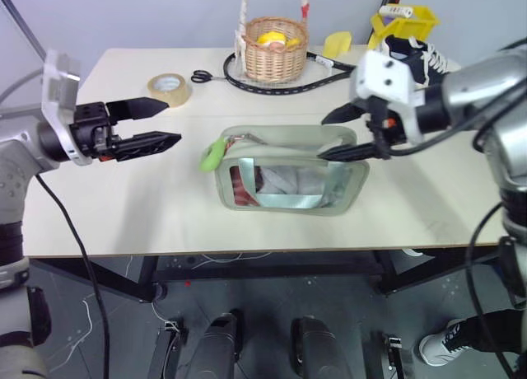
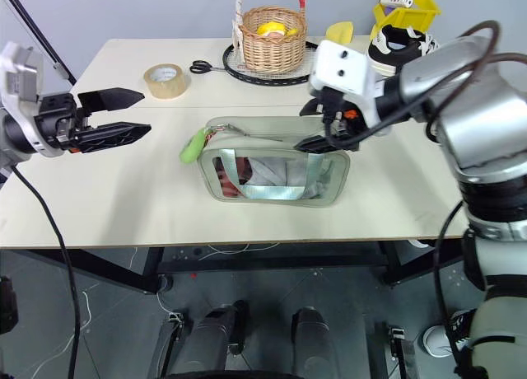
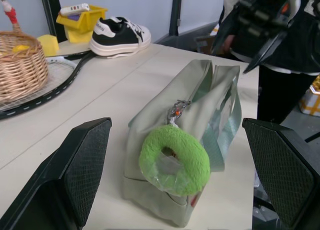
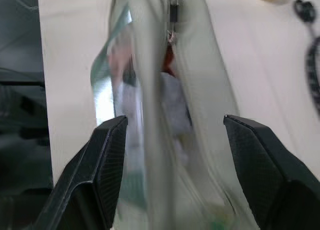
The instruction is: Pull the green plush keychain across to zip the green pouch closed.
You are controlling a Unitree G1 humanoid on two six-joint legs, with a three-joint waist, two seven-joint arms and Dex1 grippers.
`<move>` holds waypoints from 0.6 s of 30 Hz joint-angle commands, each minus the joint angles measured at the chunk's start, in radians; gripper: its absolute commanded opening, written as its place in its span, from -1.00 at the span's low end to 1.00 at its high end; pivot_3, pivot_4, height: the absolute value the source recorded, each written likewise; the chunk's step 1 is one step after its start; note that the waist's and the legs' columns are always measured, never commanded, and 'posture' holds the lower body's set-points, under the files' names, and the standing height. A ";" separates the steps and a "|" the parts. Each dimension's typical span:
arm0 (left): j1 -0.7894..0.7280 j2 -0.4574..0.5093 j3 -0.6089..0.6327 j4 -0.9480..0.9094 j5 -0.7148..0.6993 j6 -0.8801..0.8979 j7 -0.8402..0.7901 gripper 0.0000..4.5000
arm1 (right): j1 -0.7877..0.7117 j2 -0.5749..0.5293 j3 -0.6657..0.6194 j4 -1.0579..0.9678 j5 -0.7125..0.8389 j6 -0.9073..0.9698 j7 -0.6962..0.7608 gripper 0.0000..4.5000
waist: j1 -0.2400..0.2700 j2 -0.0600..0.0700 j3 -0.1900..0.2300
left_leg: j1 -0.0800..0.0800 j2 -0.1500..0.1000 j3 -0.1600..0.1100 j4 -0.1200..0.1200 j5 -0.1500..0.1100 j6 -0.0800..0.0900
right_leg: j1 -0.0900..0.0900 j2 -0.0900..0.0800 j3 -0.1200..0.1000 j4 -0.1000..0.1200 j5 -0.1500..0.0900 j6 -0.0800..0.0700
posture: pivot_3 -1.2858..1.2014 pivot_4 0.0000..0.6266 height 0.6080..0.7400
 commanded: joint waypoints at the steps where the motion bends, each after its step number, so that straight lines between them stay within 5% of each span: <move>1: 0.003 0.010 0.002 -0.017 0.021 -0.029 -0.009 1.00 | 0.068 -0.043 -0.052 -0.044 0.024 -0.015 -0.018 0.45 | 0.002 0.000 0.000 | 0.000 0.000 0.000 0.000 0.000 0.000 | 0.000 0.000 0.000 0.000 -0.001 -0.002 | 0.03 -0.52 0.75; 3: 0.012 0.008 -0.012 -0.018 0.036 -0.039 -0.015 1.00 | 0.123 -0.054 -0.054 -0.048 0.020 -0.026 -0.042 0.45 | 0.005 0.000 0.000 | 0.000 0.000 0.001 0.000 0.000 0.000 | 0.000 -0.001 0.000 0.000 -0.001 -0.002 | 0.03 -0.52 0.75; 6: 0.026 0.003 -0.044 -0.012 0.076 -0.066 -0.021 1.00 | 0.183 -0.067 -0.041 -0.029 -0.014 -0.068 -0.081 0.08 | 0.007 0.000 0.000 | 0.000 0.000 0.001 0.001 0.000 0.000 | 0.000 -0.001 0.000 0.000 -0.001 -0.002 | 0.03 -0.52 0.75; 11: 0.037 -0.015 -0.121 0.001 0.155 -0.128 -0.035 1.00 | 0.194 -0.054 -0.053 -0.012 -0.005 -0.079 -0.111 -0.99 | 0.008 0.000 0.000 | -0.001 0.000 0.001 0.001 0.000 0.000 | 0.000 -0.001 0.001 0.000 -0.001 -0.003 | 0.03 -0.52 0.75; 18: 0.017 -0.079 -0.180 0.016 0.189 -0.172 -0.064 1.00 | 0.196 -0.058 -0.045 0.004 -0.003 -0.084 -0.115 -0.99 | 0.009 0.000 0.000 | -0.001 0.000 0.001 0.002 0.000 0.000 | 0.000 -0.001 0.000 -0.001 -0.001 -0.003 | 0.03 -0.52 0.75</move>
